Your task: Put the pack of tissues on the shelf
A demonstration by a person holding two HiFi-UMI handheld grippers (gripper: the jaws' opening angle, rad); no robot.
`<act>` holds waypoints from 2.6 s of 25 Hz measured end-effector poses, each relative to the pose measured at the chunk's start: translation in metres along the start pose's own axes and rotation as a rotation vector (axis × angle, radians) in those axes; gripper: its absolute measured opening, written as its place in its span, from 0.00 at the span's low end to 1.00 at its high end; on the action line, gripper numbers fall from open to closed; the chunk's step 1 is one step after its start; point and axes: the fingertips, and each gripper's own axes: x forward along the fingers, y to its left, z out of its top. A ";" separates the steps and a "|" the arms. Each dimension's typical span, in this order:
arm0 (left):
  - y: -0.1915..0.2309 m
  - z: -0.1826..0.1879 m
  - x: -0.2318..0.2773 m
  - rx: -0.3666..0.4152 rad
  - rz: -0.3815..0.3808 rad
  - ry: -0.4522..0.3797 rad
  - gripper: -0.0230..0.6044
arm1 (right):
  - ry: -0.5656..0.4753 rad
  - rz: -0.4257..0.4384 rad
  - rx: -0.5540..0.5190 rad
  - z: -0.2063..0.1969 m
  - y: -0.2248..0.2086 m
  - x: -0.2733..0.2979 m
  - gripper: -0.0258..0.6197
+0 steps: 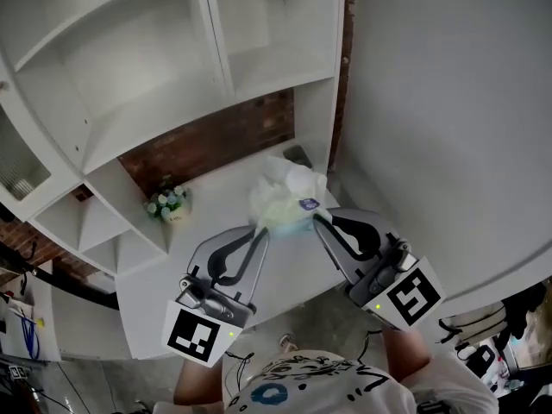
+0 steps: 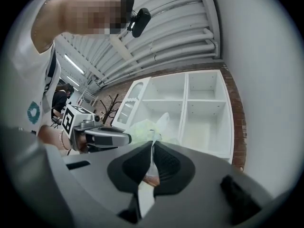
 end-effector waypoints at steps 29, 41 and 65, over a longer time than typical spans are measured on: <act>0.186 0.017 0.229 0.052 0.291 0.064 0.06 | -0.051 0.091 -0.093 -0.001 -0.254 0.170 0.08; 0.246 -0.031 0.279 0.010 0.461 0.275 0.06 | 0.090 0.128 -0.076 -0.051 -0.301 0.235 0.08; 0.250 -0.030 0.284 0.062 0.590 0.316 0.22 | 0.249 0.141 0.076 -0.072 -0.315 0.238 0.38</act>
